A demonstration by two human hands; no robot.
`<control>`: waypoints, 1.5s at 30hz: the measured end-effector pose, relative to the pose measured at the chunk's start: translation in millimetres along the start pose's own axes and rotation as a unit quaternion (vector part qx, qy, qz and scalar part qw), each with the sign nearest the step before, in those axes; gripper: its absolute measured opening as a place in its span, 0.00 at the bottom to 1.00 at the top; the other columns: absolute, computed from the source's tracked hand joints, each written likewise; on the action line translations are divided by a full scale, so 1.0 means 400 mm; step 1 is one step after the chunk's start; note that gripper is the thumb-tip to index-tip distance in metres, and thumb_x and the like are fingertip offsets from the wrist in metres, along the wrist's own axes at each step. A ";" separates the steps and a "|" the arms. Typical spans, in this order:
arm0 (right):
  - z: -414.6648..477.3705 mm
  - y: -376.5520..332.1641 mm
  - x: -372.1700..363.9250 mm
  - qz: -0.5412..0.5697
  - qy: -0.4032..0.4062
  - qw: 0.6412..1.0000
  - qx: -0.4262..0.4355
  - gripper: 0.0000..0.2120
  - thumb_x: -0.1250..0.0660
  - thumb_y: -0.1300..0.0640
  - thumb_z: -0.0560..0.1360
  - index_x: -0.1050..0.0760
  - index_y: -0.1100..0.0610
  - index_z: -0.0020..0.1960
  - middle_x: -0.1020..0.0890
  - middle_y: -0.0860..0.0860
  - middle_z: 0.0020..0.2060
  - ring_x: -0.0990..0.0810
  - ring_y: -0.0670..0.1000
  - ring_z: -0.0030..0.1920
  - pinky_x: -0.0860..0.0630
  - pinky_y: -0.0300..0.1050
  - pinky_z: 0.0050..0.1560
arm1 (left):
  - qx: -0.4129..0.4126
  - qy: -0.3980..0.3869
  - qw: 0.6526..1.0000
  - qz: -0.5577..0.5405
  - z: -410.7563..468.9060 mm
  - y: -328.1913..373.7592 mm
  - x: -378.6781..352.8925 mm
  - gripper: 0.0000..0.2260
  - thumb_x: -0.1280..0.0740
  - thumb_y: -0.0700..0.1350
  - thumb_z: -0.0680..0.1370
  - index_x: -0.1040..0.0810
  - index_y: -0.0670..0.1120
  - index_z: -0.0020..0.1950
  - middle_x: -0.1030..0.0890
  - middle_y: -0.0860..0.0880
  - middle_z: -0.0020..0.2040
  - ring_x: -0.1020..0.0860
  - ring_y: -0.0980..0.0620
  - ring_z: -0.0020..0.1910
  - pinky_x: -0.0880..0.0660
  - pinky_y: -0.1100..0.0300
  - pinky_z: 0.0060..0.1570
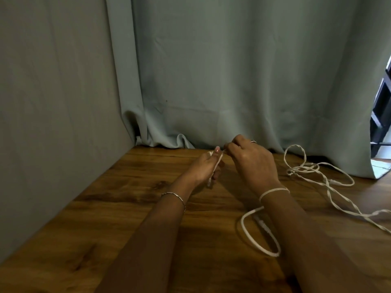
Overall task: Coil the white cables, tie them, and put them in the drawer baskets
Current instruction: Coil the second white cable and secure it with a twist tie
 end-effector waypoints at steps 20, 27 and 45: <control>-0.033 0.049 0.000 0.149 0.053 0.981 -0.114 0.14 0.45 0.46 0.78 0.23 0.52 0.50 0.18 0.49 0.39 0.21 0.53 0.36 0.38 0.39 0.34 | 0.062 -0.153 0.967 -0.192 -0.031 0.020 -0.071 0.38 0.59 0.71 0.76 0.26 0.41 0.36 0.37 0.52 0.19 0.42 0.56 0.17 0.27 0.60 0.35; -0.056 0.046 -0.136 0.322 -0.101 0.930 -0.145 0.26 0.40 0.60 0.79 0.35 0.41 0.73 0.17 0.49 0.51 0.18 0.50 0.49 0.24 0.44 0.46 | 0.049 -0.068 0.943 -0.322 -0.019 0.009 -0.031 0.22 0.47 0.58 0.82 0.31 0.45 0.37 0.39 0.54 0.18 0.42 0.58 0.16 0.33 0.63 0.34; -0.097 -0.118 -0.190 0.283 -0.443 0.848 -0.061 0.15 0.25 0.55 0.70 0.29 0.52 0.50 0.23 0.48 0.46 0.22 0.50 0.47 0.24 0.44 0.47 | -0.001 0.166 0.757 -0.632 -0.011 -0.023 0.098 0.15 0.47 0.48 0.84 0.31 0.43 0.41 0.34 0.48 0.32 0.35 0.53 0.32 0.32 0.57 0.45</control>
Point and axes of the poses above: each hand's wrist, its own z-axis towards the middle knuckle, its own x-axis out of the back of the hand, y = z × x, the point moved 10 cm from there along z, towards the middle knuckle
